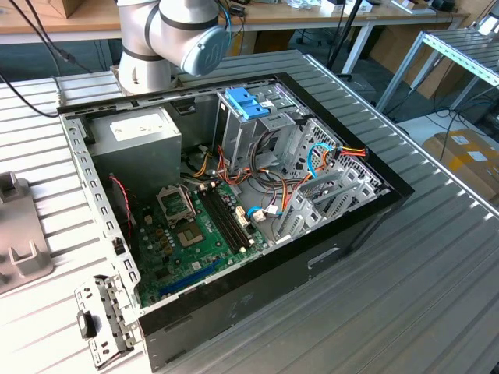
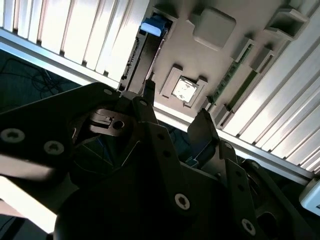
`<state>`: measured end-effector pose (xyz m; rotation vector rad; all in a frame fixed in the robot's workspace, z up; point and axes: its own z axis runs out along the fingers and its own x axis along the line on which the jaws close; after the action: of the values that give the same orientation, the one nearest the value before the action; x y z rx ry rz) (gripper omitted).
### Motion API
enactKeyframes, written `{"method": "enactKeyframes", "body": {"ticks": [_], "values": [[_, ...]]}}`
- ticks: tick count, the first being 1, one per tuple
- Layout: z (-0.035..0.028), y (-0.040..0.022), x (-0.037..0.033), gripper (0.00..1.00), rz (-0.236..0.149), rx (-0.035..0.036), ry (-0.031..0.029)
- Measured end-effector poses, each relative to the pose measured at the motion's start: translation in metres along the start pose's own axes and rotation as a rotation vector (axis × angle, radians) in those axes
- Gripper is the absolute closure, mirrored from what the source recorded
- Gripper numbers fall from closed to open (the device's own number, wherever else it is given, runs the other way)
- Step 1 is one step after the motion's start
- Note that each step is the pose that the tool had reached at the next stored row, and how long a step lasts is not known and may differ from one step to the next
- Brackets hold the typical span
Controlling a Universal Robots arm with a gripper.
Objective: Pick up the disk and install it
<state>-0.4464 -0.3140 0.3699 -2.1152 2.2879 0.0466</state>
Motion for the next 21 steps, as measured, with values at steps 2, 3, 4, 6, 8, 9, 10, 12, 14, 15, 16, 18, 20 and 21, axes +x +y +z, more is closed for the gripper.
{"method": "enactKeyframes", "body": {"ticks": [2,3,4,6,8,9,10,12,14,15,16,18,20,21], "values": [[0.0014,0.0022,-0.0030,0.46,-0.001,-0.0004,0.0002],[0.0022,0.0035,-0.0044,0.46,-0.001,-0.0003,0.0000],[0.0027,0.0046,-0.0054,0.46,-0.001,-0.0004,-0.0001],[0.0041,0.0072,-0.0072,0.46,-0.002,-0.0003,-0.0008],[0.0057,0.0108,-0.0096,0.46,-0.002,-0.0005,-0.0026],[0.0063,0.0122,-0.0105,0.46,-0.002,-0.0006,-0.0037],[0.0069,0.0133,-0.0112,0.46,-0.002,-0.0007,-0.0047],[0.0085,0.0165,-0.0131,0.46,-0.003,-0.0009,-0.0081],[0.0104,0.0188,-0.0140,0.46,-0.003,-0.0012,-0.0125],[0.0112,0.0195,-0.0141,0.46,-0.003,-0.0014,-0.0143],[0.0121,0.0204,-0.0143,0.46,-0.003,-0.0015,-0.0161],[0.0136,0.0218,-0.0146,0.46,-0.004,-0.0017,-0.0193],[0.0153,0.0231,-0.0150,0.46,-0.005,-0.0023,-0.0231],[0.0161,0.0236,-0.0152,0.46,-0.006,-0.0025,-0.0246]]}}
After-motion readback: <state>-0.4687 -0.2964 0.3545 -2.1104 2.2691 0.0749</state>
